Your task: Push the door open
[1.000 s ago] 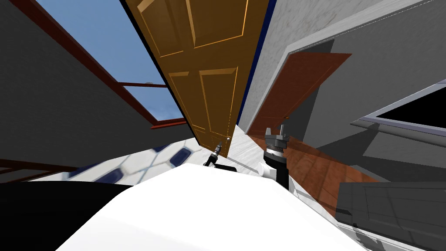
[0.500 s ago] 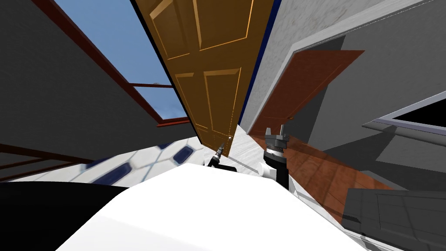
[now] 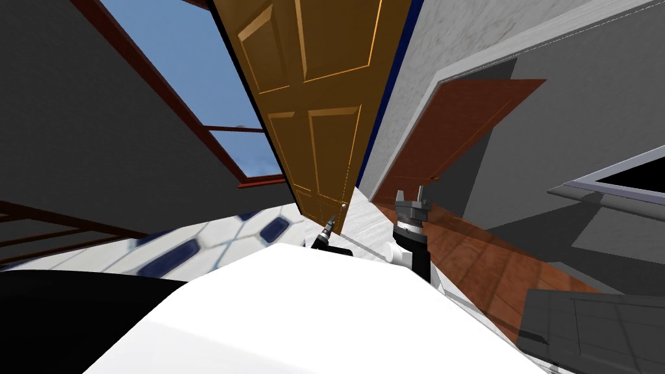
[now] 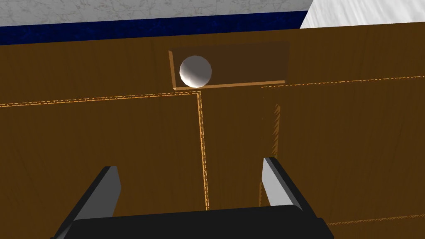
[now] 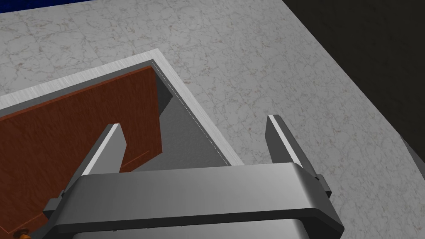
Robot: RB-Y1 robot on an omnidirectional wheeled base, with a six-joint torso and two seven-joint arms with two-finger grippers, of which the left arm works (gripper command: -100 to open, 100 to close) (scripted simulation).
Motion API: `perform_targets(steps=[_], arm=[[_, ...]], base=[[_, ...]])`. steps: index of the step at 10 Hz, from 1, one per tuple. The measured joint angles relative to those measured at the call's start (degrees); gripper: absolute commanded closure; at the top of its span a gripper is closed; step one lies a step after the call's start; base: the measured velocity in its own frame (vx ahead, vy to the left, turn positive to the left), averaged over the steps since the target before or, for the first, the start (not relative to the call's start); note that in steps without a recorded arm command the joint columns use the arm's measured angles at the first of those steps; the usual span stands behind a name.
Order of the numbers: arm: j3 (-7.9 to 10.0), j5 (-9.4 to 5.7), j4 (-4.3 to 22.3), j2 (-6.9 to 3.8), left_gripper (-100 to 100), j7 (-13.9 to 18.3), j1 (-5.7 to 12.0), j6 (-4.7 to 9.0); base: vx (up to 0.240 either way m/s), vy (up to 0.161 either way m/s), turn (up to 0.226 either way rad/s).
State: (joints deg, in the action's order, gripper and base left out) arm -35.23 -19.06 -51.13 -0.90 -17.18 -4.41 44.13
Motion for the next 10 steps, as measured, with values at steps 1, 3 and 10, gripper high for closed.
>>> perform_targets(steps=[1,3,10], arm=[[0.21,0.06,0.09,-0.60,-100,0.07,0.10,-0.05],[0.71,0.17,0.44,-1.04,-100,0.19,0.60,-0.19],[1.88,0.34,1.01,0.53,100,0.60,1.87,-0.54]], base=[[0.189,-0.085,-0.007],[0.200,-0.106,-0.023],[0.084,-0.052,-0.009]])
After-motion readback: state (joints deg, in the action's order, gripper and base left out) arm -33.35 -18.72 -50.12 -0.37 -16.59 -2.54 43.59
